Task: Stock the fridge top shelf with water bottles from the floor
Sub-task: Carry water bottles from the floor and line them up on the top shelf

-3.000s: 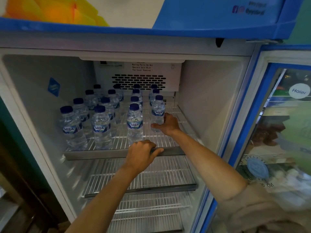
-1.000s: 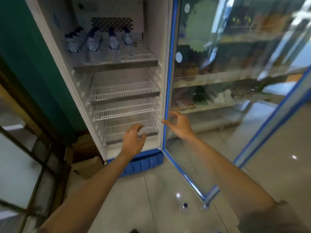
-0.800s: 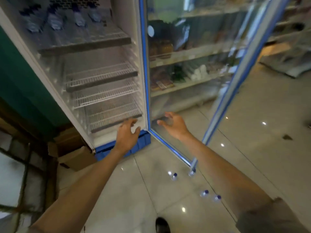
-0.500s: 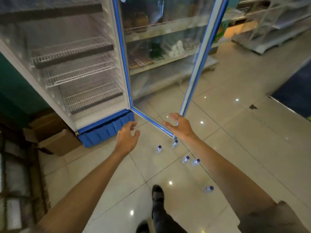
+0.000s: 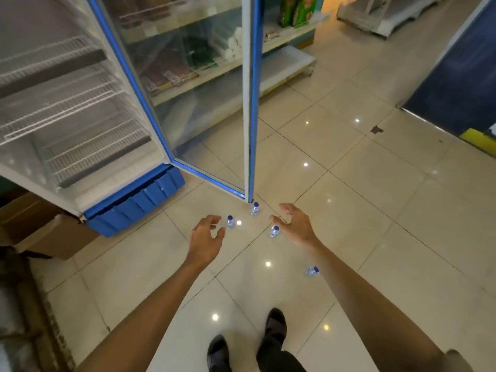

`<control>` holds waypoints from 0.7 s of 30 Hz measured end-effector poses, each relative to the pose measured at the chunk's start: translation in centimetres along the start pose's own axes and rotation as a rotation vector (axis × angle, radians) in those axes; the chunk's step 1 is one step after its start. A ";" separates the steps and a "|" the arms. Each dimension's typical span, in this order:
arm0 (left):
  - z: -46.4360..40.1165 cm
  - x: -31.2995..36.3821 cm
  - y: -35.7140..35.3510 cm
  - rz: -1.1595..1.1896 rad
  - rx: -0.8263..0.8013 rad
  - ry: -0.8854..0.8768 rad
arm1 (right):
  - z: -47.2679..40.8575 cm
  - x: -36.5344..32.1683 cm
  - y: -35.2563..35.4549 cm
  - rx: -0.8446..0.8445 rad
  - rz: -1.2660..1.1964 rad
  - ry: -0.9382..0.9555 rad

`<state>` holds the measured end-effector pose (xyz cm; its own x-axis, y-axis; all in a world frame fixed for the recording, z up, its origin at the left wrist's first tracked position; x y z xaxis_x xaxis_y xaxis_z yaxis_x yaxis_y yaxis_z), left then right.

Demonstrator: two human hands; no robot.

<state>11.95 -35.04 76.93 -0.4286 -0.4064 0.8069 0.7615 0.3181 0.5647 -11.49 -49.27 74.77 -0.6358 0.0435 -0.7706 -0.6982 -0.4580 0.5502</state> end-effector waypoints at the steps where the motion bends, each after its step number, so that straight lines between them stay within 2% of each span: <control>1: -0.6 -0.5 -1.4 0.007 -0.009 0.025 | -0.8 1.5 -0.1 -0.008 0.018 -0.009; 10: -5.4 -8.1 -15.9 0.042 -0.151 0.199 | -7.2 16.1 -3.5 -0.057 0.082 -0.176; 21: -18.0 -25.7 -39.3 0.011 -0.302 0.143 | -22.6 41.9 -11.3 0.039 0.122 -0.303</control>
<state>1.77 -52.55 30.85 -0.3634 -0.5277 0.7677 0.8844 0.0637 0.4624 -22.83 -62.39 29.01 -0.7803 0.2550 -0.5710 -0.6193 -0.4418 0.6490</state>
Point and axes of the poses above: each hand's wrist, its own z-axis away from the middle knuckle, its own y-axis out of the back of the hand, x = y × z, the point moved 10 cm from there along -z, towards the middle knuckle, and after that the axes turned 1 degree about z, right-handed, at the moved point
